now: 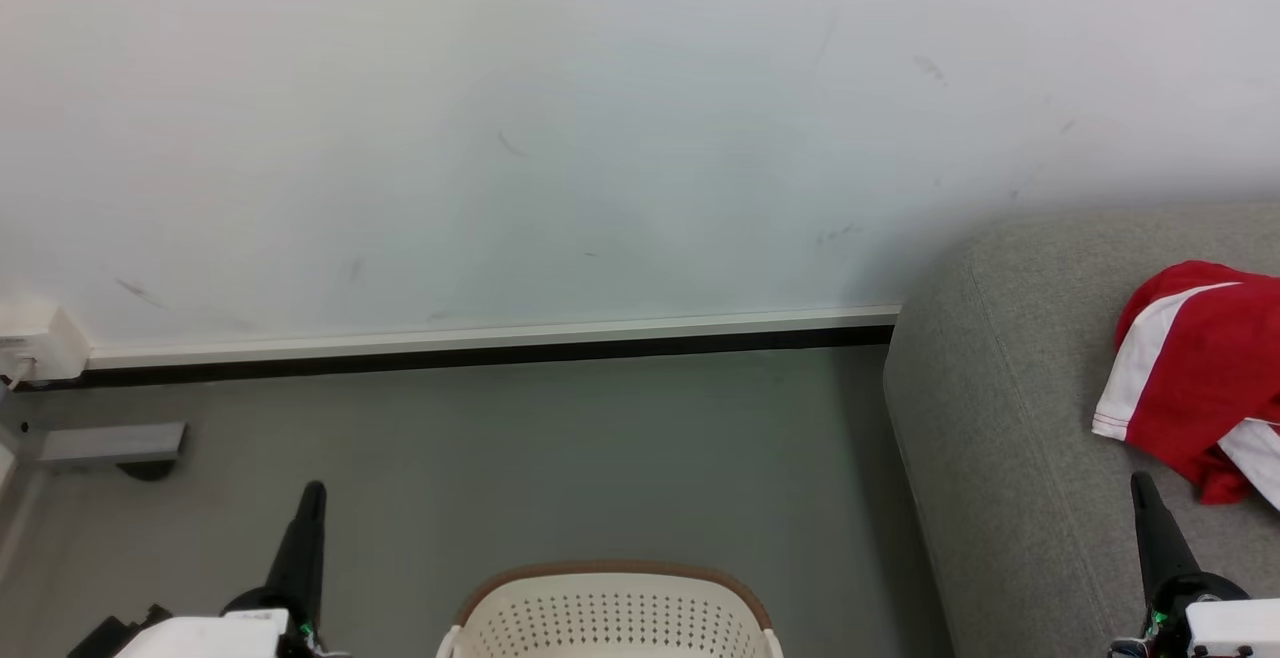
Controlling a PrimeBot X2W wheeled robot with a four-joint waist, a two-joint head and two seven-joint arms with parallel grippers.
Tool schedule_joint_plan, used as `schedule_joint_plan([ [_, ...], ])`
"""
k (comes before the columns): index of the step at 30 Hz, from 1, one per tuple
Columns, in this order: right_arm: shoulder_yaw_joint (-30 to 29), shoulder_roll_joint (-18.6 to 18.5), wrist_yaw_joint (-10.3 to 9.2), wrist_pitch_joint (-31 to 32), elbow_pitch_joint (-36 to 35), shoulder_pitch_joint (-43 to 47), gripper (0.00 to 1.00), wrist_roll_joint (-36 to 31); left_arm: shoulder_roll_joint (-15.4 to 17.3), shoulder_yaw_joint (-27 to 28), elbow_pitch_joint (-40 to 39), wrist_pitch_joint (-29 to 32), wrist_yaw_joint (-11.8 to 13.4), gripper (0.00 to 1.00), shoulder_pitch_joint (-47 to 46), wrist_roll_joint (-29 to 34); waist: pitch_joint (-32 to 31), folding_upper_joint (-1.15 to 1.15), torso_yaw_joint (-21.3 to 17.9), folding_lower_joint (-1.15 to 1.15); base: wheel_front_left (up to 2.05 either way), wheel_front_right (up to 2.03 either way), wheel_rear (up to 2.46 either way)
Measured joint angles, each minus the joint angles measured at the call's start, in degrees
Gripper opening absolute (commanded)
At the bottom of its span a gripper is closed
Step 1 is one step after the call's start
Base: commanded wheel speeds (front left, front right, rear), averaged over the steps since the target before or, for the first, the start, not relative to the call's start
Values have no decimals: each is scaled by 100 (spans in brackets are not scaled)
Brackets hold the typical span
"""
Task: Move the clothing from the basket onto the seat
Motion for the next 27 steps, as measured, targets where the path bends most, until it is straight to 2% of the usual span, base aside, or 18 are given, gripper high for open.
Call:
schedule_joint_plan([
  [17,-160,51,0,192,19,-42,0,553,2,18,-23,180,-37,0,-52,-689,30,0,75,0,0,0,0],
  [27,-185,62,0,202,22,-48,0,642,3,21,-29,199,-45,0,-62,-755,34,0,85,0,0,0,0],
])
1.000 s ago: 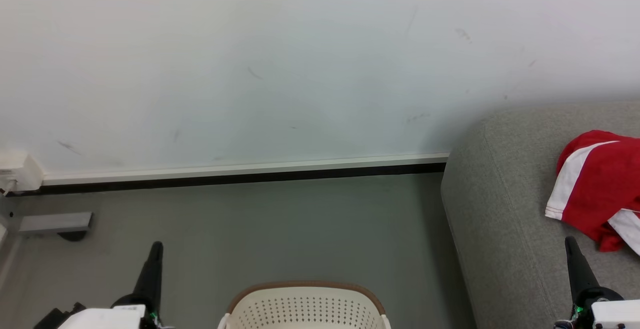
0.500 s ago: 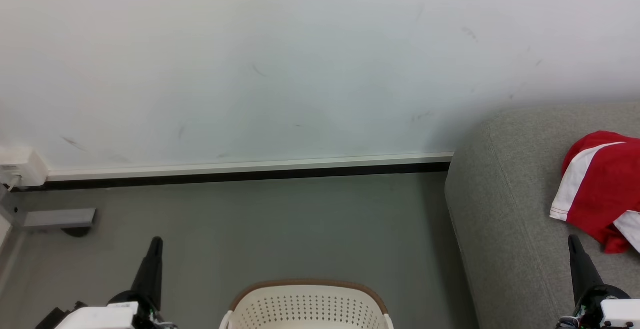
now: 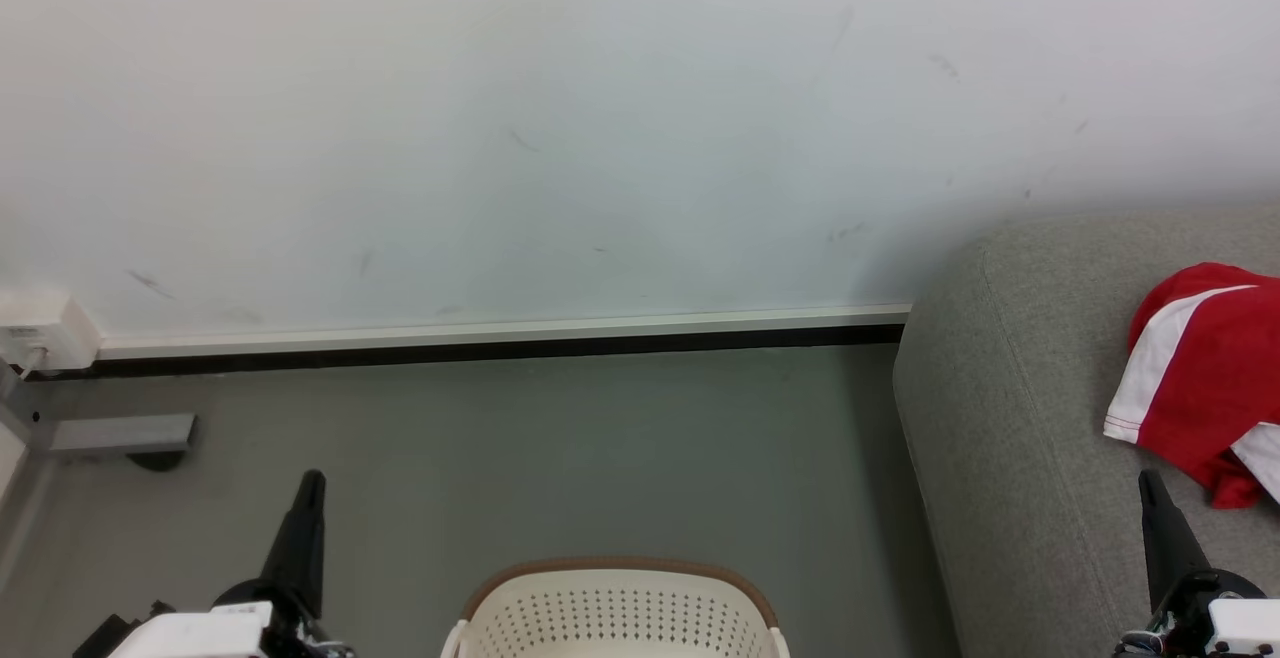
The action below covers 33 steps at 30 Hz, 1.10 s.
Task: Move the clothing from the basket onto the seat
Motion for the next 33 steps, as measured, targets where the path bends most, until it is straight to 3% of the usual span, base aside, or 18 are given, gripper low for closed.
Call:
schedule_joint_plan([
  [33,-16,15,0,36,1,-1,0,-1,0,0,-1,0,0,0,-1,0,0,0,-1,0,0,0,0],
])
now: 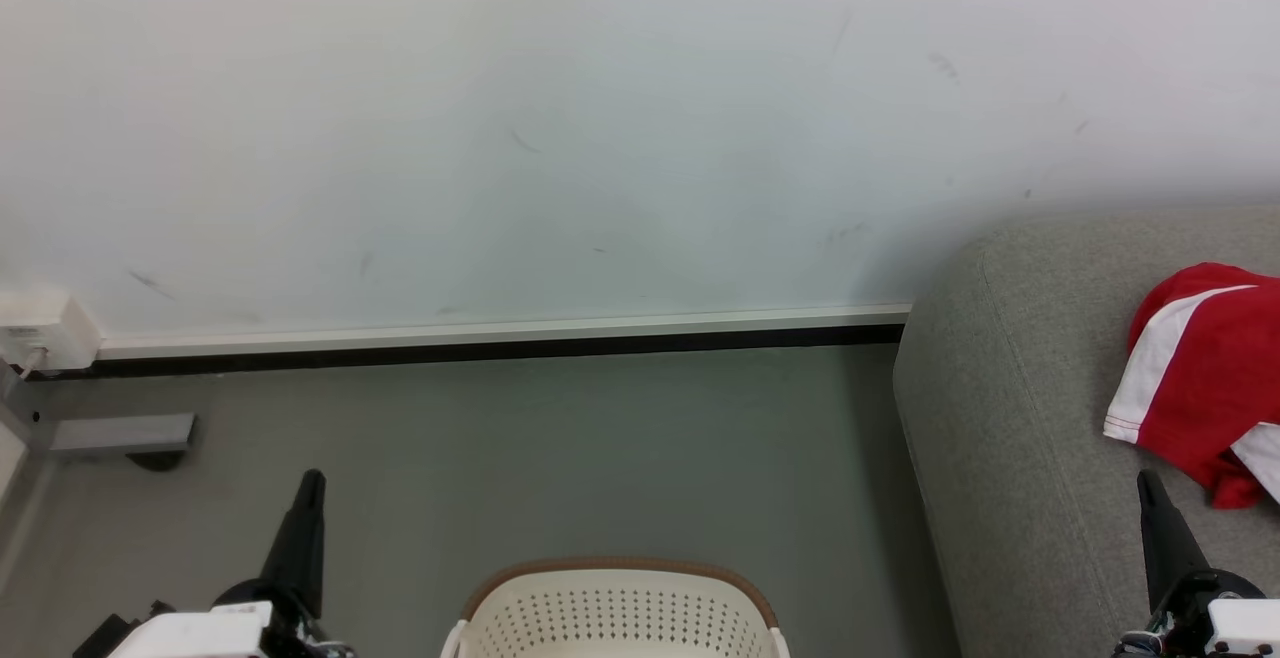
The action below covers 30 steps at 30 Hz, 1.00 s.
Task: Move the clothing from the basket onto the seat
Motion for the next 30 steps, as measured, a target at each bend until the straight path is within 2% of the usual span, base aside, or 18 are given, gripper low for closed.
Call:
schedule_joint_plan([
  [30,-12,8,0,5,0,-1,0,-8,0,0,0,0,0,0,-1,-1,0,0,0,0,0,0,0],
])
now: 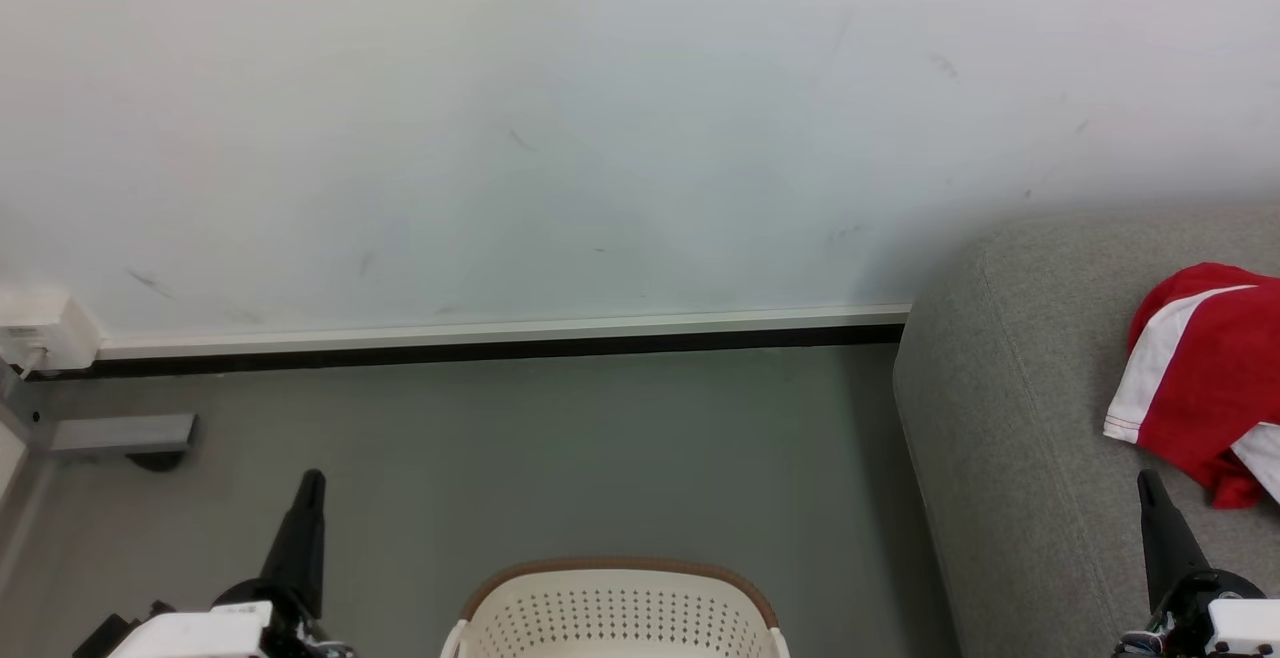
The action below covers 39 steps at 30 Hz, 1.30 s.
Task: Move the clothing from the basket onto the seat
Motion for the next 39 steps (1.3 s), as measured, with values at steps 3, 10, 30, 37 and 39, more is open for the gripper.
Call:
schedule_joint_plan([
  [3,-1,1,0,0,0,0,0,0,0,0,0,0,0,0,0,0,0,0,0,0,0,0,0],
  [10,-3,2,0,0,0,0,0,-1,0,0,0,0,0,0,0,0,0,0,0,0,0,0,0],
  [30,-9,7,0,1,0,0,0,-5,0,0,-1,0,0,0,0,0,0,0,0,0,0,0,0],
  [37,-11,10,0,1,0,0,0,-7,0,0,-1,0,0,0,0,0,0,0,0,0,0,0,0],
  [39,-11,10,0,1,0,0,0,-7,0,0,-1,0,0,0,0,0,0,0,0,0,0,0,0],
])
